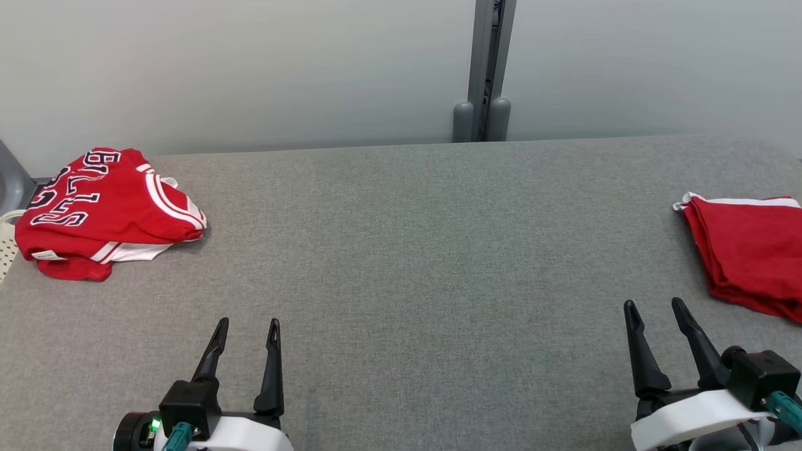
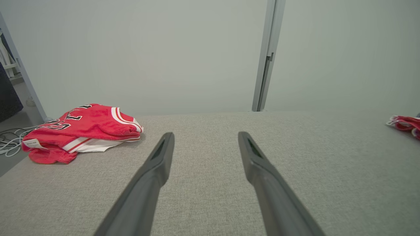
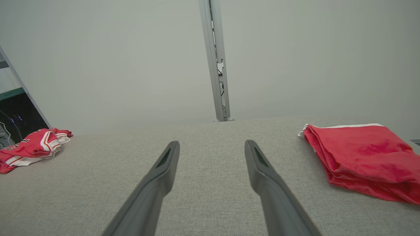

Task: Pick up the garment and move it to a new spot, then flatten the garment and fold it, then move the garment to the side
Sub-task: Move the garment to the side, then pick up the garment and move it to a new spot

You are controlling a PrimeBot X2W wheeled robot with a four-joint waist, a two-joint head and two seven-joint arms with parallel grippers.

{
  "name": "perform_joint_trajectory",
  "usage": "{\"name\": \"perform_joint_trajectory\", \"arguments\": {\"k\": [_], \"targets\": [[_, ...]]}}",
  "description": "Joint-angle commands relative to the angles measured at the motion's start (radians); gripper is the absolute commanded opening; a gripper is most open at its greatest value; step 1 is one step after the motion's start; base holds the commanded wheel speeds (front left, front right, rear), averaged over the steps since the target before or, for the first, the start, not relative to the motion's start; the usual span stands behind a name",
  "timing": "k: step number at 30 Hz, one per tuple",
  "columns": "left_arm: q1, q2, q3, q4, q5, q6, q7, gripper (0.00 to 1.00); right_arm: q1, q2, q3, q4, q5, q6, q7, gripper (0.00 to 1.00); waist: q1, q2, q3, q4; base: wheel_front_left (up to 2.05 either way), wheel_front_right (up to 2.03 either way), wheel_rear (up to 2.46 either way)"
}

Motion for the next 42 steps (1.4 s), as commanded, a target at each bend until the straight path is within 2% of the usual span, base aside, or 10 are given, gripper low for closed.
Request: {"name": "perform_joint_trajectory", "arguments": {"k": [1,5,9,20,26,36,42], "targets": [[-0.01,0.003,0.004,-0.001,0.005,-0.003,-0.005,1.0,0.006,-0.004,-0.003,-0.008,-0.009,0.0,0.004,1.0,0.0,0.0,0.002,0.003,0.0,0.0,0.0],[-0.019,0.002,0.002,-0.005,0.008,-0.001,-0.005,1.0,0.003,-0.004,-0.002,-0.016,-0.014,0.0,0.005,1.0,0.0,0.0,0.006,0.03,0.0,0.0,0.0],[-0.033,0.001,0.001,-0.013,0.008,0.002,-0.005,1.0,-0.006,-0.004,-0.003,-0.027,-0.023,0.0,0.006,1.0,0.0,0.0,0.013,0.097,0.0,0.0,0.0],[-0.029,-0.001,0.02,-0.043,0.008,0.019,-0.005,1.0,-0.015,-0.004,-0.006,-0.06,-0.038,0.0,0.023,1.0,0.0,0.0,0.035,0.39,0.0,0.0,0.0],[-0.015,-0.002,0.03,-0.058,-0.005,0.027,-0.005,1.0,-0.02,-0.004,0.004,-0.07,-0.042,0.0,0.037,1.0,0.0,0.0,0.045,0.52,0.0,0.0,0.0],[0.003,-0.003,0.049,-0.101,-0.033,0.05,-0.005,1.0,-0.071,-0.005,0.037,-0.052,-0.057,0.0,0.044,1.0,0.0,0.0,0.079,0.532,0.0,0.0,0.0],[-0.057,-0.002,0.065,-0.108,-0.04,0.019,-0.005,1.0,-0.061,-0.005,0.005,-0.069,-0.073,0.0,0.041,1.0,0.0,0.0,0.098,0.53,0.0,0.0,0.0]]}}
